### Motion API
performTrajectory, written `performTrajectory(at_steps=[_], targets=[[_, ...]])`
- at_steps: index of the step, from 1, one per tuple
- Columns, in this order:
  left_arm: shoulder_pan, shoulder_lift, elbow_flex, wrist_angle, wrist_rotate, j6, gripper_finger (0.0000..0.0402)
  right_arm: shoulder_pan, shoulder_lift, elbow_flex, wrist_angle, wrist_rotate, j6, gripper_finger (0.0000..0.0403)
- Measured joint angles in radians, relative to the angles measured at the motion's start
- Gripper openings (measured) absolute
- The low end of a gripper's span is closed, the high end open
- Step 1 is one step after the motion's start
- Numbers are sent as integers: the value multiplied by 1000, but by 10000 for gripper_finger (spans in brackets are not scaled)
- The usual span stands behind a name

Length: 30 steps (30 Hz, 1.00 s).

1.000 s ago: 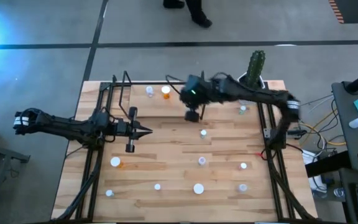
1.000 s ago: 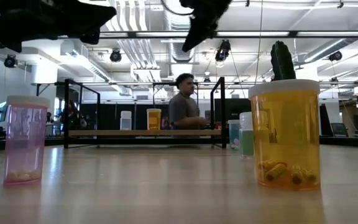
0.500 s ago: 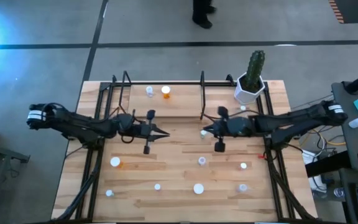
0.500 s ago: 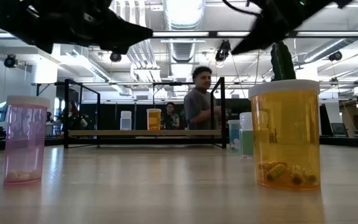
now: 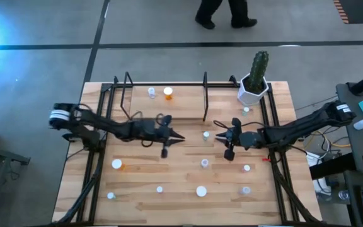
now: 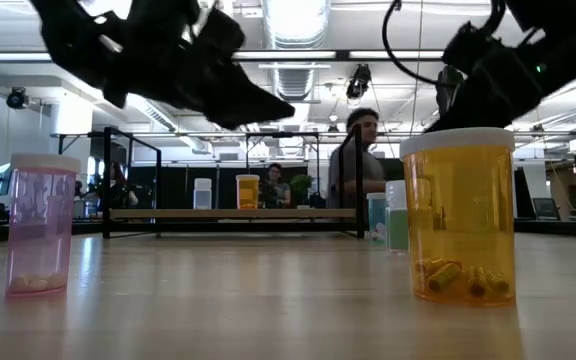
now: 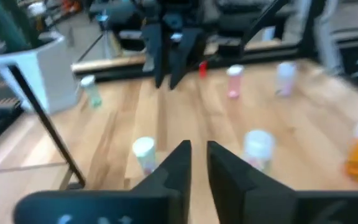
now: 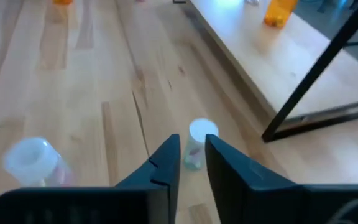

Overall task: Pick and place medicine bottles onto shelf by color
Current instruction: Put the middle green pill bottle on the shelf

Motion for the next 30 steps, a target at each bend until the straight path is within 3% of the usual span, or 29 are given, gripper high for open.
performTrajectory(at_steps=[4, 11, 14, 18, 24, 30], targets=[[1, 127, 82, 18, -33, -1, 82, -3, 52, -70, 121, 1, 21, 78], [1, 301, 220, 25, -51, -34, 144, -24, 192, -126, 305, 1, 21, 17], [2, 361, 268, 19, -80, -46, 169, -42, 242, -121, 344, 1, 20, 10], [12, 410, 316, 21, -142, -54, 203, -48, 287, -106, 355, 0, 18, 9], [37, 445, 354, 6, -144, -95, 234, -48, 298, -102, 357, 0, 18, 9], [61, 450, 357, 26, -55, -108, 237, -48, 292, -103, 356, 0, 15, 9]])
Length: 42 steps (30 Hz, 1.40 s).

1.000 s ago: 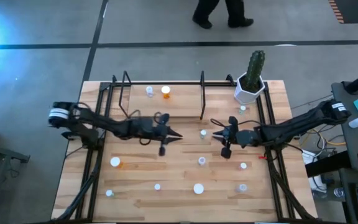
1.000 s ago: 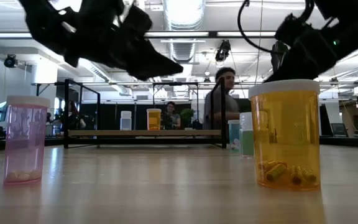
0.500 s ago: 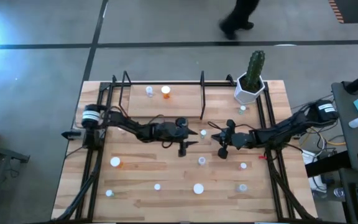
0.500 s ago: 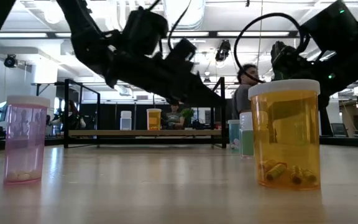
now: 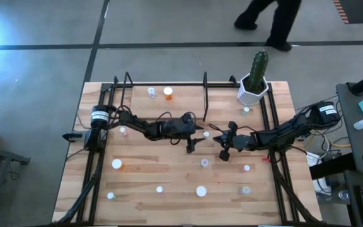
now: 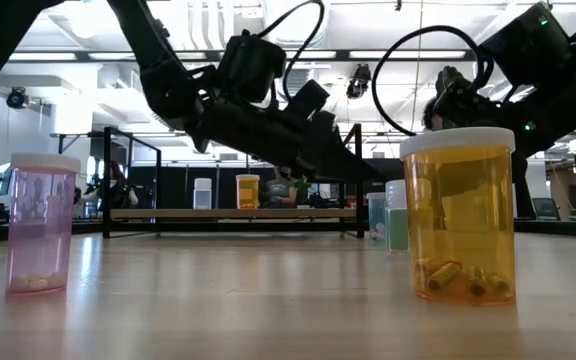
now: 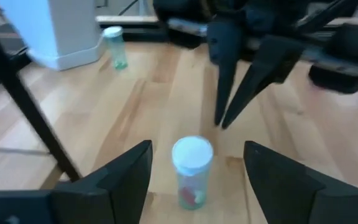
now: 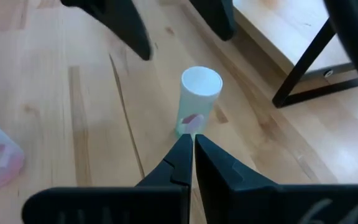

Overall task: Pick and place medicine bottles onto shelf by color
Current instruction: Put the middle green pill bottle on the shelf

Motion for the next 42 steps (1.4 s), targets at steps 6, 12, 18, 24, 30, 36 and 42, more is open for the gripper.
performTrajectory(at_steps=[6, 12, 18, 24, 30, 36, 42], targets=[[6, 0, 3, 2, 23, 1, 238, 0, 1, 0, 14, 0, -8, 9], [16, 0, 3, 1, 21, 1, 238, 0, 1, 0, 23, 0, -19, 9], [19, -1, 78, -176, 27, 30, 238, 0, -10, 0, 13, -10, -34, 9], [19, -4, 162, -317, 34, 39, 238, 2, -88, 0, -52, -27, -40, 9], [28, 13, 164, -305, 22, 34, 238, 3, -137, -4, -72, -27, -38, 9], [32, 79, 178, -259, 24, 33, 238, 3, -134, -5, -74, -27, -36, 9], [38, 106, 185, -232, 25, 32, 234, 3, -135, -8, -71, -27, -39, 9]])
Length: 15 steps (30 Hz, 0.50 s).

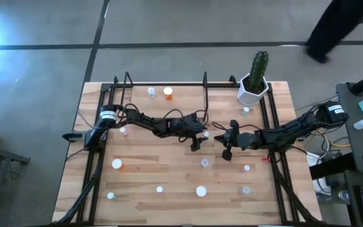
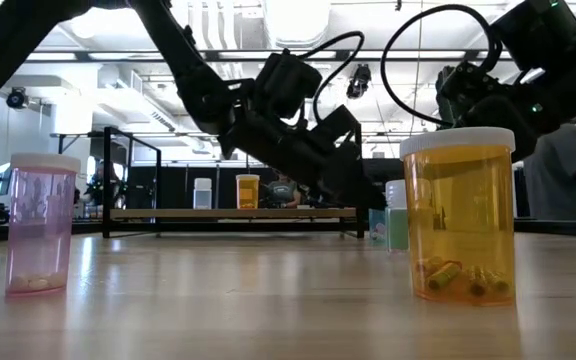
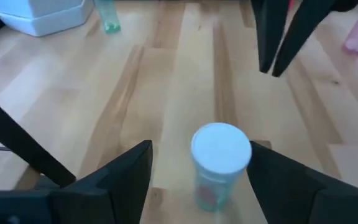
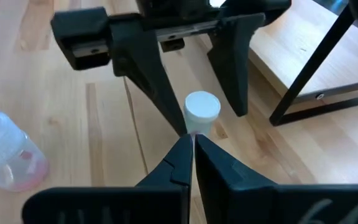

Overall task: Pick and place medicine bottles onto shelf by color
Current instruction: Put the middle green pill bottle on the shelf

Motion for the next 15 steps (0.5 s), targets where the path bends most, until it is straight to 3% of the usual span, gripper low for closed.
performTrajectory(at_steps=[15], targets=[[2, -3, -3, 21, 31, 15, 106, 0, 0, -1, 1, 0, -1, 9]])
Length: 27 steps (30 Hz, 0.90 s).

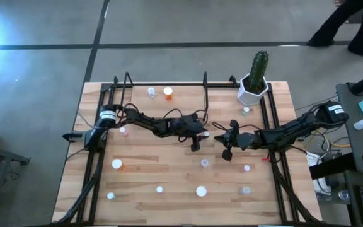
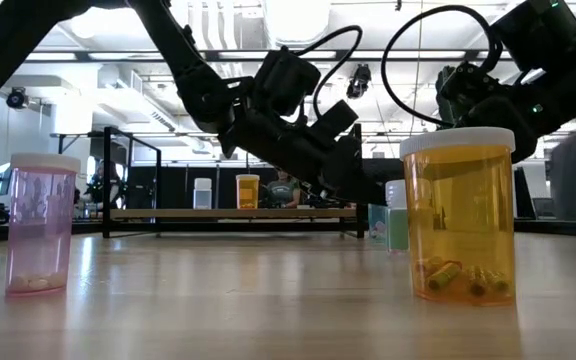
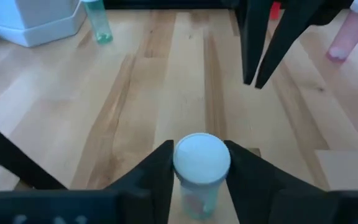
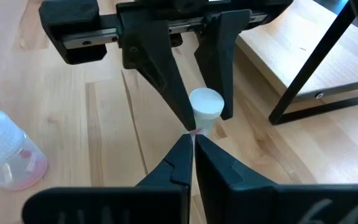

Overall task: Pick and place medicine bottles onto shelf by color
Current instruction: Put the middle green pill bottle on the shelf

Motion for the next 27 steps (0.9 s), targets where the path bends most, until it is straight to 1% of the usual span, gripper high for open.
performTrajectory(at_steps=[3, 6, 10, 14, 17, 22, 24, 27], targets=[[0, -2, 0, -3, 0, 9, 96, 0, 0, 0, -2, 0, 0, 9], [0, -13, 0, -15, 0, 9, 99, 0, 0, 0, -3, 0, -1, 9], [0, -79, -3, -95, -3, 10, 104, 0, 0, 0, -7, 0, -1, 9], [0, -185, -28, -212, -59, 12, 105, 0, 0, -1, -18, 0, 3, 9], [0, -275, -70, -259, -140, 13, 106, 1, 0, -1, -22, 0, 7, 9], [42, -421, -191, -238, -278, 4, 106, 9, 0, -3, -18, 0, 10, 9], [89, -447, -234, -200, -297, -27, 106, 11, 0, -3, -9, 0, 10, 9], [175, -447, -271, -130, -299, -86, 106, 11, 0, -3, -5, 0, 9, 9]])
